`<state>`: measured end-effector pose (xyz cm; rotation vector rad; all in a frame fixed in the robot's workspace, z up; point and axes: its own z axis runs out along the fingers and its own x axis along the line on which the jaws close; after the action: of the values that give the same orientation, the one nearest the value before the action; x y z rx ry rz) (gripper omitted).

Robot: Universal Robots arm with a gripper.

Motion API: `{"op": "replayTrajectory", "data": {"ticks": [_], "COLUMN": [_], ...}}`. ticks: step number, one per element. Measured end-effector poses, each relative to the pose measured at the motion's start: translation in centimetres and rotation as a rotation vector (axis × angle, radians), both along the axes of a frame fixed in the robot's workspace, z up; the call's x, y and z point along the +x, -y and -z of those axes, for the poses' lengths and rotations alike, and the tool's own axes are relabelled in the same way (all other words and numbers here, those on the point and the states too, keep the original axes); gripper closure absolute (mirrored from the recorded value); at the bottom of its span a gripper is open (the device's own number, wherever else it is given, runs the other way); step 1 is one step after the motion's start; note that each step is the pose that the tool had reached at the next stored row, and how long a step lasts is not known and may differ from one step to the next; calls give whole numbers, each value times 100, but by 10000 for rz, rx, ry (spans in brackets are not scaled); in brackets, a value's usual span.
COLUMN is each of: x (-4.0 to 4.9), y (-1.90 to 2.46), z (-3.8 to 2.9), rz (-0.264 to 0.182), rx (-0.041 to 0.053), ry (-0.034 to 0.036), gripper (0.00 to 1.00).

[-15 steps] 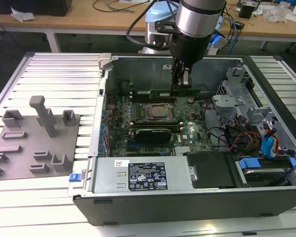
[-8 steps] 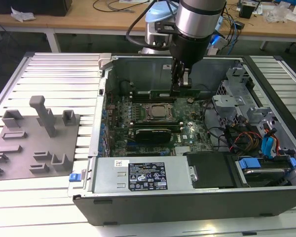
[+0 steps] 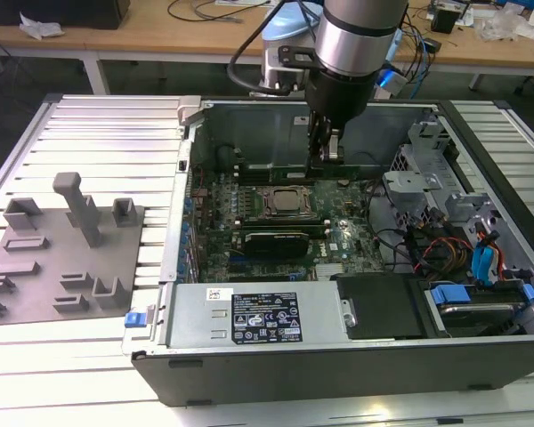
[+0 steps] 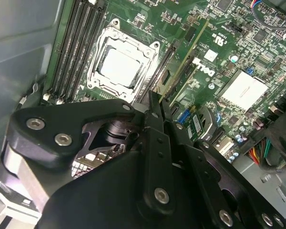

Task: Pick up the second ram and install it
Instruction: 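Insert the second ram into the second slot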

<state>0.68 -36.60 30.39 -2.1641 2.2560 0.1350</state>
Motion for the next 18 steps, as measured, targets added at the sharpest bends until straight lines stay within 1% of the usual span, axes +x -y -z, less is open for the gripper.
{"op": "replayTrajectory", "data": {"ticks": [1,5,8,15,18], "x": [0,0,0,0,0], "y": [0,0,0,1,1], "z": [24,80,106,142,173], "rz": [0,0,0,0,0], "rx": [0,0,2,0,0], "ry": [0,0,1,0,0], "gripper": [86,86,86,86,86]}}
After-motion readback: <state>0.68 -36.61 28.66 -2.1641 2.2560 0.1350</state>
